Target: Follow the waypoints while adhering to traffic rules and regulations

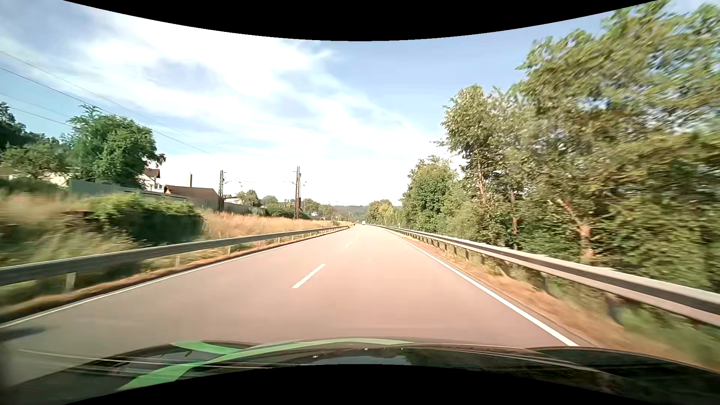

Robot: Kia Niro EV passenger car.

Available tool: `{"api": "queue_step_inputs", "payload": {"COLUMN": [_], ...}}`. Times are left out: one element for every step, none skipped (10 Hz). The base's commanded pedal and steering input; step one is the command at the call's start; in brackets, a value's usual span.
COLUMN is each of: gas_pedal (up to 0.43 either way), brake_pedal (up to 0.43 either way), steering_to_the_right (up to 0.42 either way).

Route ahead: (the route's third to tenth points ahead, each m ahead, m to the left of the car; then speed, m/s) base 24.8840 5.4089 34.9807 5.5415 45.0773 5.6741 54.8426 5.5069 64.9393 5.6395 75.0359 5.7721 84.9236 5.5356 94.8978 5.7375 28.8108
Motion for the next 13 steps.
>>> {"api": "queue_step_inputs", "payload": {"gas_pedal": [0.299,0.299,0.311,0.311,0.311,0.311,0.287,0.240,0.240,0.248,0.248,0.268,0.287], "brake_pedal": [0.000,0.000,0.000,0.000,0.000,0.000,0.000,0.000,0.000,0.000,0.000,0.000,0.000], "steering_to_the_right": [-0.005,-0.005,-0.005,-0.005,-0.005,-0.005,-0.005,-0.004,-0.005,-0.005,-0.005,-0.005,-0.004]}}
